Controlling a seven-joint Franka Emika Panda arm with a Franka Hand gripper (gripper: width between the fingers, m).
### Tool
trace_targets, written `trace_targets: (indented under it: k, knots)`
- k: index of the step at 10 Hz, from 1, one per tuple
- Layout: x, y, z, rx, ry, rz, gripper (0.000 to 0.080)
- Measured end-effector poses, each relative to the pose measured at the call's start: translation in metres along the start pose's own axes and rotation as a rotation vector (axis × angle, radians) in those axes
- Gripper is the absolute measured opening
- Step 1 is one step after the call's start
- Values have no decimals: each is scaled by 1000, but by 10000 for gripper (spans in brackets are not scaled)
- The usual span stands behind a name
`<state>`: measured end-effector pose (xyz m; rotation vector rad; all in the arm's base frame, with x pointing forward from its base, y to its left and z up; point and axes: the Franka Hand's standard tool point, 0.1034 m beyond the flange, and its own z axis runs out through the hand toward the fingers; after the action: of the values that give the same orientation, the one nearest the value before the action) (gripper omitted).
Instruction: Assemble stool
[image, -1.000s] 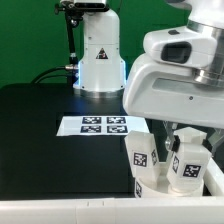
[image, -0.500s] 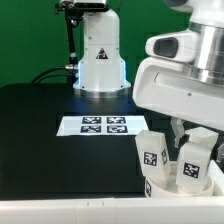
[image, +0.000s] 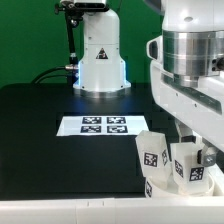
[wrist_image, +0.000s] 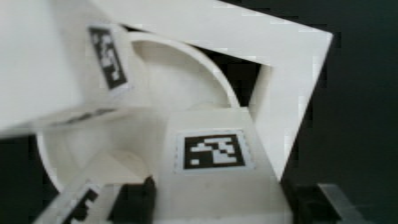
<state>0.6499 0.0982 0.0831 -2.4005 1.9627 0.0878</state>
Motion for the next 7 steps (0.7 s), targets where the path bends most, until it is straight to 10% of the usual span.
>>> trace_targets:
  k: [2,5,7]
  knots:
    - [0,-2,0,29,-31,230,337]
    - [-7,-1,1,157,-76,661,337]
    - [-8,-1,1,157,-78,619,344]
